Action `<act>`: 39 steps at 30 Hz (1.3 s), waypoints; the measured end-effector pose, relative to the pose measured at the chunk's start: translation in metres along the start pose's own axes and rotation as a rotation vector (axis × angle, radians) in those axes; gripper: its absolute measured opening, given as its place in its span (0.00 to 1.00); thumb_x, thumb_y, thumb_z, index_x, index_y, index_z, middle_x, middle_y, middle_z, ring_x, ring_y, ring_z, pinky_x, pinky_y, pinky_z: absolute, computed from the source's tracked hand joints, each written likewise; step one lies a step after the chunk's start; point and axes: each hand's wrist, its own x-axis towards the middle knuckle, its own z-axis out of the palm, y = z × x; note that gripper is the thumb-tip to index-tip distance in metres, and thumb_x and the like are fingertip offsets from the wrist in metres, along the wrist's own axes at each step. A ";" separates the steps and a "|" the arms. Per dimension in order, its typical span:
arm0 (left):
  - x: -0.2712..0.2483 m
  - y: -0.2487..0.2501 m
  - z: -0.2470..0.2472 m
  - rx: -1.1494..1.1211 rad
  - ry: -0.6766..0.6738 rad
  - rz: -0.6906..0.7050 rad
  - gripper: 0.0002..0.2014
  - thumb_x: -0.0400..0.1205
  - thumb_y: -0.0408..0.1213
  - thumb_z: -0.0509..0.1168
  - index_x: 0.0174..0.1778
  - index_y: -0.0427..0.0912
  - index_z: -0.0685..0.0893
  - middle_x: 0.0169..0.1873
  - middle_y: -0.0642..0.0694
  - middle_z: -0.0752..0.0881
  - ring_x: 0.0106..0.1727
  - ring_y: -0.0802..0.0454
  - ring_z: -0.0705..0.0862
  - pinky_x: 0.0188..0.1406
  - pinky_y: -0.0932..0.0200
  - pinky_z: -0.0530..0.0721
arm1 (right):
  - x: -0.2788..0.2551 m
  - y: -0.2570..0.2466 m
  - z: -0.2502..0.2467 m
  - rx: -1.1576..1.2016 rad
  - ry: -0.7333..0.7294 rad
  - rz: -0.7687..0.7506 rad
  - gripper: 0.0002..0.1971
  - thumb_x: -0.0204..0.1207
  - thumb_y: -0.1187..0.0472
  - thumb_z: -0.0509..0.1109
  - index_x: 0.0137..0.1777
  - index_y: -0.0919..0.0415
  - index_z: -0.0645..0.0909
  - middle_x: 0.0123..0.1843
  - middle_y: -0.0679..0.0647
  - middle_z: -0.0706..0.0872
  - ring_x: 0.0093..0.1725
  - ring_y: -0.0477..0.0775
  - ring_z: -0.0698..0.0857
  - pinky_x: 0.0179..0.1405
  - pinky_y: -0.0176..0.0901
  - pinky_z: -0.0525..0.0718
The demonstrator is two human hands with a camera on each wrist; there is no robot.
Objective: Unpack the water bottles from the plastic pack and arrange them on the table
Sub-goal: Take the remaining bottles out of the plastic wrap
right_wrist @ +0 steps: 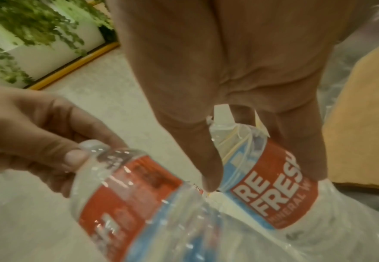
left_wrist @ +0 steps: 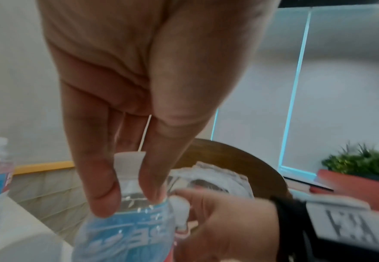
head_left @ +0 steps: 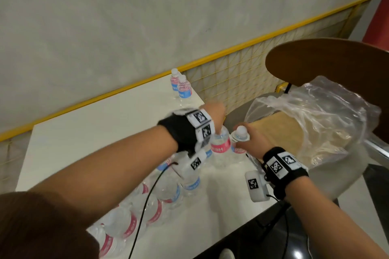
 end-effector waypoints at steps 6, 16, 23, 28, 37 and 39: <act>0.004 -0.042 -0.035 -0.185 0.000 -0.098 0.08 0.77 0.33 0.70 0.51 0.36 0.86 0.43 0.38 0.87 0.40 0.46 0.85 0.45 0.55 0.83 | 0.026 -0.013 0.004 -0.044 -0.073 -0.009 0.23 0.68 0.65 0.76 0.63 0.60 0.74 0.50 0.53 0.81 0.51 0.56 0.80 0.46 0.43 0.76; 0.003 -0.090 -0.057 -0.649 0.129 -0.252 0.03 0.75 0.28 0.72 0.38 0.37 0.85 0.29 0.42 0.88 0.20 0.59 0.85 0.32 0.65 0.88 | 0.045 -0.021 0.011 -0.007 -0.117 0.011 0.26 0.69 0.64 0.76 0.66 0.59 0.72 0.55 0.55 0.83 0.55 0.57 0.81 0.52 0.44 0.75; -0.001 -0.126 -0.061 -0.678 0.330 -0.318 0.07 0.73 0.28 0.74 0.45 0.35 0.87 0.37 0.38 0.86 0.25 0.53 0.87 0.43 0.57 0.91 | 0.036 -0.017 0.010 -0.015 -0.096 0.090 0.28 0.72 0.67 0.72 0.71 0.66 0.67 0.65 0.65 0.80 0.62 0.64 0.81 0.55 0.49 0.78; 0.005 -0.124 -0.036 -0.230 0.243 -0.296 0.13 0.73 0.34 0.74 0.53 0.36 0.87 0.40 0.40 0.90 0.37 0.45 0.87 0.47 0.59 0.84 | 0.033 0.024 0.007 -0.223 0.015 0.391 0.19 0.79 0.52 0.60 0.63 0.65 0.79 0.64 0.64 0.81 0.62 0.65 0.80 0.60 0.49 0.77; 0.023 -0.115 0.022 0.039 -0.071 -0.246 0.18 0.74 0.35 0.74 0.60 0.36 0.85 0.57 0.39 0.87 0.57 0.41 0.86 0.54 0.57 0.81 | 0.023 0.077 0.027 -0.521 -0.298 0.506 0.36 0.70 0.46 0.72 0.76 0.61 0.71 0.77 0.59 0.68 0.69 0.64 0.76 0.63 0.49 0.78; 0.023 -0.116 0.025 0.065 -0.075 -0.239 0.20 0.75 0.37 0.73 0.63 0.36 0.84 0.60 0.38 0.86 0.61 0.41 0.84 0.56 0.56 0.80 | 0.020 0.077 0.025 -0.520 -0.283 0.533 0.39 0.69 0.44 0.73 0.77 0.61 0.69 0.77 0.59 0.68 0.69 0.64 0.76 0.60 0.48 0.78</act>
